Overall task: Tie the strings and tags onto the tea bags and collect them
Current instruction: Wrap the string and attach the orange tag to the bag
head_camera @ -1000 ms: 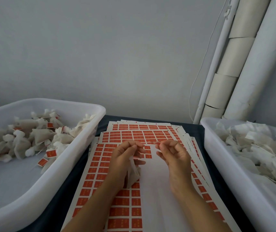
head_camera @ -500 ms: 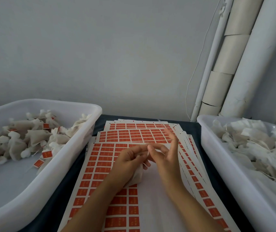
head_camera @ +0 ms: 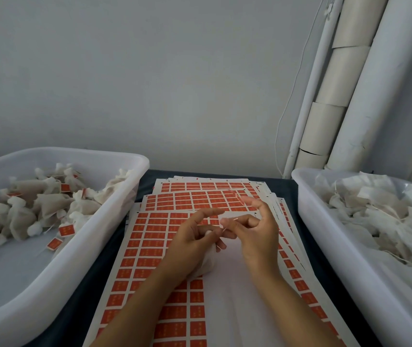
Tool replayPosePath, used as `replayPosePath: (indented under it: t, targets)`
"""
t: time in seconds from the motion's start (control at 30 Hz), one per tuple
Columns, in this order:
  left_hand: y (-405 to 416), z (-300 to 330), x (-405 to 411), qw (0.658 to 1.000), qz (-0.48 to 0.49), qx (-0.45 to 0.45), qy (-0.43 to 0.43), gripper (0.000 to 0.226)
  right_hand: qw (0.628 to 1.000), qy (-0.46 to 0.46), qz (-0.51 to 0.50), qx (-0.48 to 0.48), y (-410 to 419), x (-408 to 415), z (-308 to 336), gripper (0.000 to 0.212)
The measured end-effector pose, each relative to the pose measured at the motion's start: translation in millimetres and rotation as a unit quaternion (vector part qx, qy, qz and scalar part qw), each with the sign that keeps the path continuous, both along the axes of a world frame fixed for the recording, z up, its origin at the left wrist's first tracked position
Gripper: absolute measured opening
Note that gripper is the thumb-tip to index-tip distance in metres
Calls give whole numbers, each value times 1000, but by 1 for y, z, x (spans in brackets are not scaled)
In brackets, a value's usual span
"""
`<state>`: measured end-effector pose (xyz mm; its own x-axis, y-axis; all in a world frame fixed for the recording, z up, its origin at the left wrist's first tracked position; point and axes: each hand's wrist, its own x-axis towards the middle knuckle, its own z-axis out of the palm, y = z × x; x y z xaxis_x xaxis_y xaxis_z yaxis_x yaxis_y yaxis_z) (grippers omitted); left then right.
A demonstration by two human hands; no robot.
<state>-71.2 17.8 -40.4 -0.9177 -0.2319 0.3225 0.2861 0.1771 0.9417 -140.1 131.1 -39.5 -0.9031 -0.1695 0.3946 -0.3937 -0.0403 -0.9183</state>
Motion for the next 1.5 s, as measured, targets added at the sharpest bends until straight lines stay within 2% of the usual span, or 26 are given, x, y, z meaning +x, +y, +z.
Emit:
replayPosePath:
  t: [0.17, 0.4, 0.7, 0.83, 0.93, 1.07, 1.5]
  targets:
    - [-2, 2, 2, 1000, 6, 8, 17, 6, 1000, -5, -20, 11, 2, -2, 1, 51]
    - [-2, 3, 2, 1000, -24, 13, 6, 14, 1000, -16, -2, -12, 3, 0, 2, 36]
    - [-5, 0, 0, 998, 32, 49, -36, 20, 999, -14, -17, -35, 3, 2, 7, 6]
    - [-6, 0, 0, 996, 62, 52, -37, 17, 997, -52, 47, -41, 5, 2, 7, 10]
    - [-6, -2, 0, 995, 76, 50, -45, 13, 997, -37, 71, 3, 2, 4, 4, 10]
    - [-5, 0, 1, 995, 77, 55, -33, 22, 997, -22, 64, 45, -3, 4, 1, 4]
    - [-4, 2, 1, 996, 71, 48, -23, 25, 998, -23, 34, 55, -2, 3, 0, 8]
